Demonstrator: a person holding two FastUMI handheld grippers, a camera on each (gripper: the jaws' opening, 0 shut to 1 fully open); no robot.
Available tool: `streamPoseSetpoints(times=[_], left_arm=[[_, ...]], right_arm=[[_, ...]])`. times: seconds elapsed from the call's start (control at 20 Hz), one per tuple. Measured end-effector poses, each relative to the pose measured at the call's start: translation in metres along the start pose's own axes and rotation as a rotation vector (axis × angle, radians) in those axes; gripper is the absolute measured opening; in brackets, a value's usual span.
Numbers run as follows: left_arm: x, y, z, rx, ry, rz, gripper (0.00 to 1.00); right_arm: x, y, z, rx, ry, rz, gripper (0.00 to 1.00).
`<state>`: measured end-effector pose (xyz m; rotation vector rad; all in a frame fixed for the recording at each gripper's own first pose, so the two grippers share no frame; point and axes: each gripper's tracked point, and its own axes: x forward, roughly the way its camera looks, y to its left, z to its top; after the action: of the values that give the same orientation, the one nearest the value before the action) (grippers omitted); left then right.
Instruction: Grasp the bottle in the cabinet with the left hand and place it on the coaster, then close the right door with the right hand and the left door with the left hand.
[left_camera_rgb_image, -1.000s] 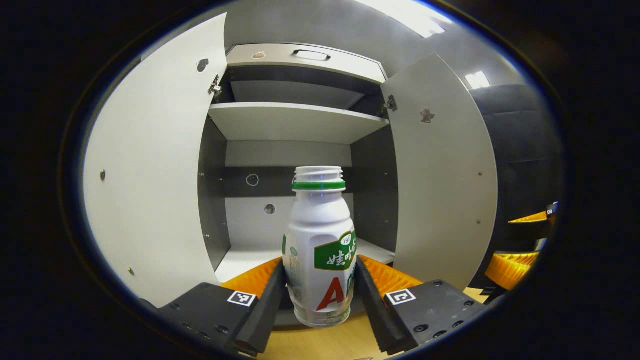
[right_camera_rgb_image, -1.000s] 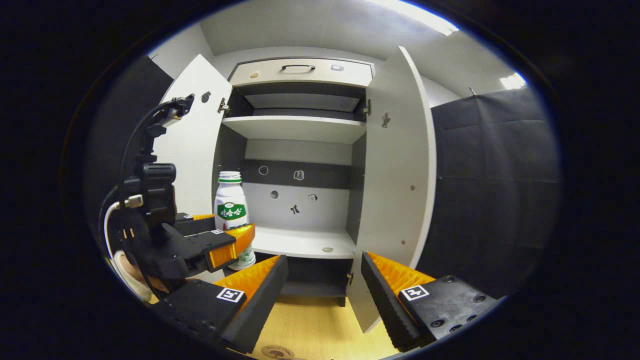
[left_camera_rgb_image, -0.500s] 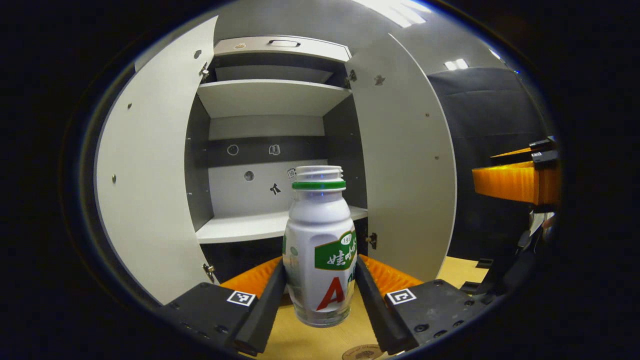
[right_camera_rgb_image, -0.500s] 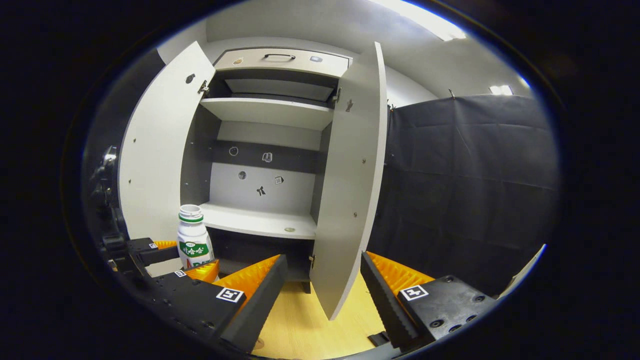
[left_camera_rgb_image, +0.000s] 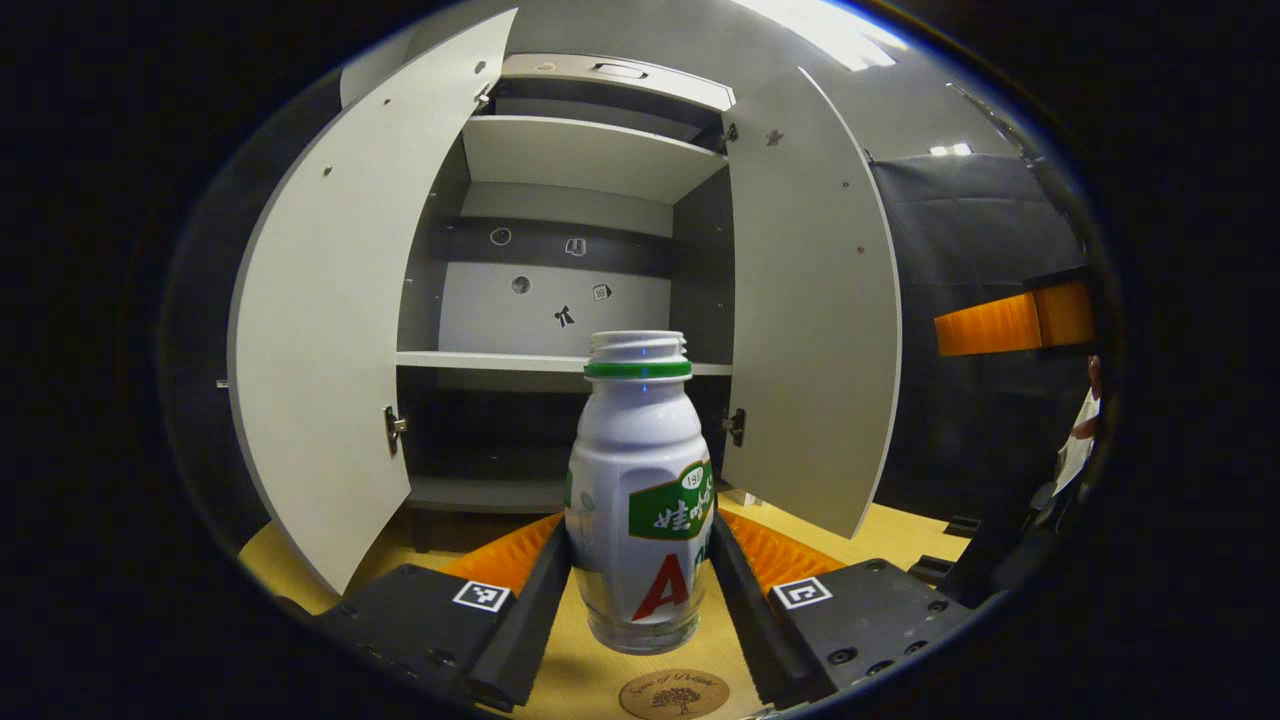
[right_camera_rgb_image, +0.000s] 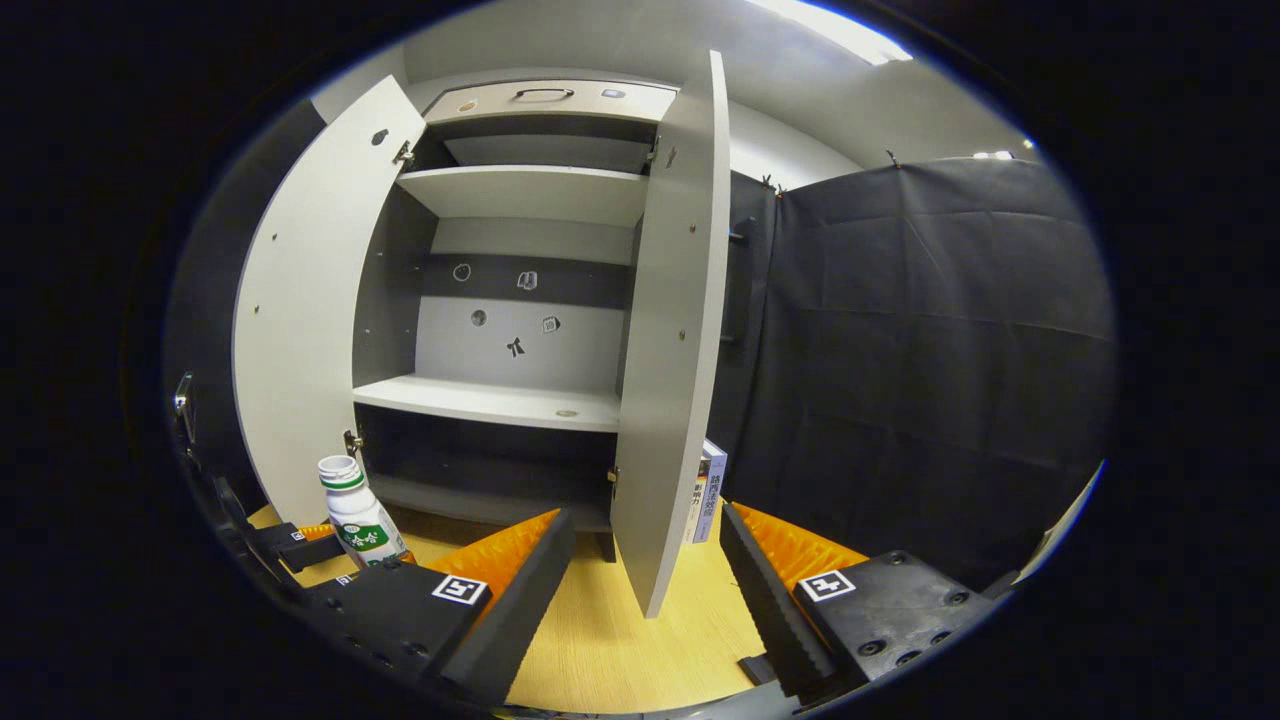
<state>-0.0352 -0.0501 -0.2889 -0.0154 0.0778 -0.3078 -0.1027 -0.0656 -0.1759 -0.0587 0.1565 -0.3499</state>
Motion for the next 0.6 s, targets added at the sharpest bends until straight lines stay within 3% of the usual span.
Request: streamPoseSetpoints(times=[0.35,0.6], left_arm=[[-0.001,-0.021,-0.056,0.017,0.03,0.002,0.8],[-0.005,-0.038,-0.097,0.007,0.07,-0.014,0.8]], right_arm=[[0.004,0.014,-0.039,0.001,0.01,0.064,0.97],[0.008,0.004,-0.067,-0.003,0.032,0.052,0.97]])
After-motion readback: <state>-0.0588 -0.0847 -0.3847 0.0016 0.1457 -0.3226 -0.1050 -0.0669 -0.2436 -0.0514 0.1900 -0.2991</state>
